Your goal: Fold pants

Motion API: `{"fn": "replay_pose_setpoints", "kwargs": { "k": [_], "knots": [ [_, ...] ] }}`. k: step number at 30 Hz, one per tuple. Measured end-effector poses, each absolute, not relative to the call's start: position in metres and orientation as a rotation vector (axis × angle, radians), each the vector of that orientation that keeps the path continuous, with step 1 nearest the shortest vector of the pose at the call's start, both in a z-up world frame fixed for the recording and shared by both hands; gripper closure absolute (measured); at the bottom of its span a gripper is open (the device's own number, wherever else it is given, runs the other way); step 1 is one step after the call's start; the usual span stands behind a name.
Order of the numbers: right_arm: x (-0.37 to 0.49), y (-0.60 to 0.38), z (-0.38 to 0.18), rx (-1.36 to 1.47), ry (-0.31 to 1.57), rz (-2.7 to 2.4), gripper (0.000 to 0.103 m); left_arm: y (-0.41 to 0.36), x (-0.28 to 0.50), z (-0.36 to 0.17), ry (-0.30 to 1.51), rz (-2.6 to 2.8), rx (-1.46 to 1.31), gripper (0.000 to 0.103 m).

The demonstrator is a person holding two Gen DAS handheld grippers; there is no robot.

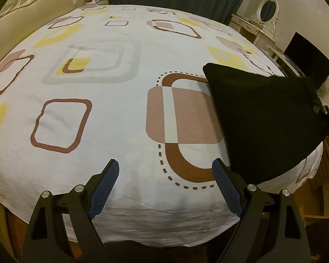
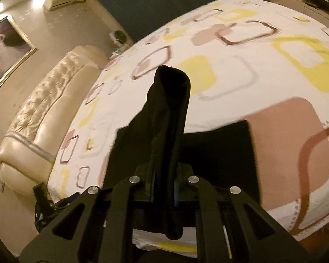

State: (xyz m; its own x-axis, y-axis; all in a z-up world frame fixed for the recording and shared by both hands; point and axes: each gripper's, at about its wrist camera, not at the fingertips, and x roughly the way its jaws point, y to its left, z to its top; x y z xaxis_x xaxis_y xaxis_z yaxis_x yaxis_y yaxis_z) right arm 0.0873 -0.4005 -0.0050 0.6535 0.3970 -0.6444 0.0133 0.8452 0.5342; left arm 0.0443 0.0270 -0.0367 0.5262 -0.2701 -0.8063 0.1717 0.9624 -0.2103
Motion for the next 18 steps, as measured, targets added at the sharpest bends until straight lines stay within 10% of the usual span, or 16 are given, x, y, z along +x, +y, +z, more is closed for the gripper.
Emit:
{"fn": "replay_pose_setpoints", "kwargs": {
  "k": [18],
  "knots": [
    [0.088,-0.449,-0.1,0.791,0.887,0.185,0.092,0.022,0.044,-0.042,0.999,-0.274,-0.105,0.017]
  ]
}}
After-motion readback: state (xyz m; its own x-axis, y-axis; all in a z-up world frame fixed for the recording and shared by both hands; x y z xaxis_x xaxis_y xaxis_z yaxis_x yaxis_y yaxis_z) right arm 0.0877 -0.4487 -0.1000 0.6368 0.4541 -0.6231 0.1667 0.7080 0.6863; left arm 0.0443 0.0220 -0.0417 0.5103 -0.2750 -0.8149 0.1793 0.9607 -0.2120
